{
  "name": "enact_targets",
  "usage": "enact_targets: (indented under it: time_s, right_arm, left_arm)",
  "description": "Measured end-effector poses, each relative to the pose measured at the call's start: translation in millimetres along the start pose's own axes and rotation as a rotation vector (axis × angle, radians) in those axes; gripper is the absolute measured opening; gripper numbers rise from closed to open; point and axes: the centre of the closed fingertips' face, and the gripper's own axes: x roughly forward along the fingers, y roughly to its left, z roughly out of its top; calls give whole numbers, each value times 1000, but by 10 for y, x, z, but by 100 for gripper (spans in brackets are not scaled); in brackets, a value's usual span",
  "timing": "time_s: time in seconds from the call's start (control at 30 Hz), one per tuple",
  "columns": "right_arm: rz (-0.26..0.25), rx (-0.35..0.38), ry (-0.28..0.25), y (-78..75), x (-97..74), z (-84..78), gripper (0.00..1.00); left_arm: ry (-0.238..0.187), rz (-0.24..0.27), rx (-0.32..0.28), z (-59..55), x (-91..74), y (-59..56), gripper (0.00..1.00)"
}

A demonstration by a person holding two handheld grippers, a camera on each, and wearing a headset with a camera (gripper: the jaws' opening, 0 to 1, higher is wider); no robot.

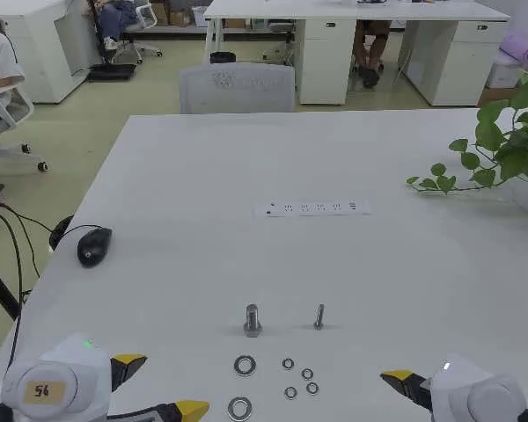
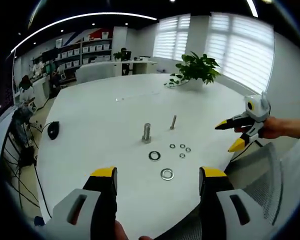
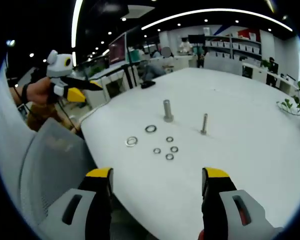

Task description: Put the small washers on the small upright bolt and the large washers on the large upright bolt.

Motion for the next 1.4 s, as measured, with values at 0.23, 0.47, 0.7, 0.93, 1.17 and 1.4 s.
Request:
enact_targets:
  time_s: [0.23,0.47,0.7,0.93,1.17,1.4]
  right_arm:
    - [4,-5,-6,-5,5,28,73]
    - [3,-2,-15,-35,-6,15,73]
    - [7,-3,-12,-36,-25,-3,73]
    - [3,2,-14,-37,-44,-24,73]
    - [-3,3,-9,-36,-73,-58,73]
    - [-5,5,-7,-38,-74,-61,73]
  left_arm:
    - [3,9,0,-2,-16,5,67]
    - [10,11,13,16,-25,-7,68]
    - [5,17,15,40,-36,-10,68]
    - [6,12,19,44,-29,-47,68]
    - [4,11,21,48,-31,-45,68]
    - [5,12,19,36,-41,-50,68]
